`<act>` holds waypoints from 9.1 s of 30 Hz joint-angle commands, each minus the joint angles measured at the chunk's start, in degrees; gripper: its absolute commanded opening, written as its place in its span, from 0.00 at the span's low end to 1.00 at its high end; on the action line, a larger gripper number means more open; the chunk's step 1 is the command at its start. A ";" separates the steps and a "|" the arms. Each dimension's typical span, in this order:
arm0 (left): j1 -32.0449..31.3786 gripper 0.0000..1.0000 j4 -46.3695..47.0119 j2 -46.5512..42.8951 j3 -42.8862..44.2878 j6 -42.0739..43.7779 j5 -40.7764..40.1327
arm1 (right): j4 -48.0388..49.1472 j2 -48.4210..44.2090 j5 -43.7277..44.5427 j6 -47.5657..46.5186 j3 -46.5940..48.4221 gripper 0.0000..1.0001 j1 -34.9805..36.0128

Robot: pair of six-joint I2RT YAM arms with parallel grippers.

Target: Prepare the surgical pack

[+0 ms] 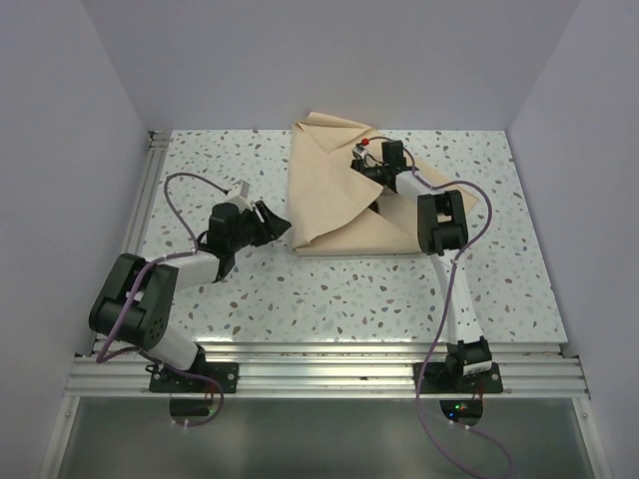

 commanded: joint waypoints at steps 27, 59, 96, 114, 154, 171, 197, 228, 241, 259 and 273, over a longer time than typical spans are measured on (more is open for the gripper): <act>-9.12 0.52 -3.33 11.09 9.37 5.40 -7.91 | -1.94 3.73 4.34 -3.18 -3.19 0.00 -0.70; -12.21 0.00 -12.48 -2.35 0.06 3.21 -22.69 | 19.13 -30.62 18.14 7.97 -36.56 0.54 -10.63; -12.91 0.27 -8.88 -13.08 -8.64 4.53 -24.80 | -1.60 -48.92 36.95 -6.17 -53.64 0.25 -0.17; -13.00 0.43 -9.76 -16.33 -10.75 5.67 -23.75 | -1.59 -46.90 35.46 -6.35 -49.60 0.00 -2.72; -14.67 0.50 -7.04 -15.19 -11.98 5.41 -21.11 | 4.46 -48.48 34.84 -0.90 -58.13 0.57 -1.58; -14.75 0.52 -10.19 -17.30 -11.10 6.37 -22.78 | 3.07 -46.20 37.12 -0.63 -51.71 0.00 -1.40; -13.96 0.00 -15.47 -9.65 -7.85 2.16 -24.36 | -0.01 -41.71 36.86 -4.85 -46.08 0.13 -3.16; -14.05 0.13 -16.96 -22.39 -15.41 2.33 -29.20 | -14.33 -61.58 77.72 -16.19 -58.74 0.52 -17.57; -13.96 0.13 -15.82 -22.22 -16.02 2.07 -28.93 | -14.25 -51.83 80.54 -16.28 -55.05 0.51 -17.57; -13.96 0.12 -16.62 -22.66 -16.46 2.42 -29.81 | -14.25 -56.91 80.62 -17.07 -54.52 0.00 -13.28; -14.05 0.12 -18.37 -23.19 -15.24 3.30 -31.39 | -21.45 -67.47 83.79 -19.88 -51.19 0.00 -1.85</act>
